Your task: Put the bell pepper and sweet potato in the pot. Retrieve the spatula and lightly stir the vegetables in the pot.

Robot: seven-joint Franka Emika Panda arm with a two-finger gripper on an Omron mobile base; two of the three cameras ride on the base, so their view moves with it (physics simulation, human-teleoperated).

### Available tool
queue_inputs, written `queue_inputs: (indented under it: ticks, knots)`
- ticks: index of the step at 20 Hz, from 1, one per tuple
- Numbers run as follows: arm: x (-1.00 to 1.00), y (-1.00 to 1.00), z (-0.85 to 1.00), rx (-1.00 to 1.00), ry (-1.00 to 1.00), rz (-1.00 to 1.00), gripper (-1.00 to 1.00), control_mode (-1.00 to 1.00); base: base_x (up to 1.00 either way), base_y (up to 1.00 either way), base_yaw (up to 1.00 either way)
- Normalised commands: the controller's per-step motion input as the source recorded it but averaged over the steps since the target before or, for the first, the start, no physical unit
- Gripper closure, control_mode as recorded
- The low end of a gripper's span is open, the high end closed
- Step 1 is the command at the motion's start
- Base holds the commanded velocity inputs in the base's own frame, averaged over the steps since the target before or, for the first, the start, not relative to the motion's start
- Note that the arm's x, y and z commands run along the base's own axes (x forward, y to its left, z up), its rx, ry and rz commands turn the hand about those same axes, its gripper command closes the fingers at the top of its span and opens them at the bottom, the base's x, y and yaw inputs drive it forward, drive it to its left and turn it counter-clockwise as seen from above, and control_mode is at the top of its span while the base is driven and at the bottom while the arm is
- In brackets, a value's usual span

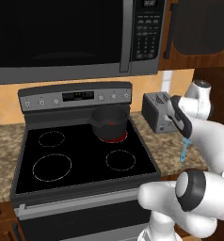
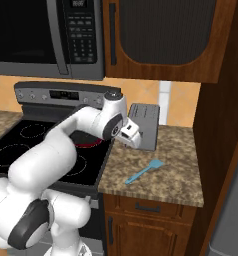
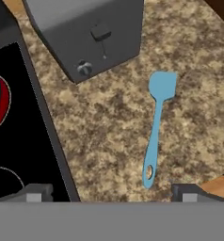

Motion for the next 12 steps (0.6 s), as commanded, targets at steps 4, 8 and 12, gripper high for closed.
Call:
queue_inputs:
  ticks: [4, 8, 12]
  knots:
    - [0.05, -0.9, -0.86, 0.0, 0.35, -0.15, -1.0, -1.0, 0.0, 0.0, 0.0]
    - [-0.03, -0.37, -0.67, 0.0, 0.24, -0.01, -1.0, -1.0, 0.0, 0.0, 0.0]
    - [0.0, -0.03, -0.36, 0.01, 0.02, -0.01, -1.0, -1.0, 0.0, 0.0, 0.0]
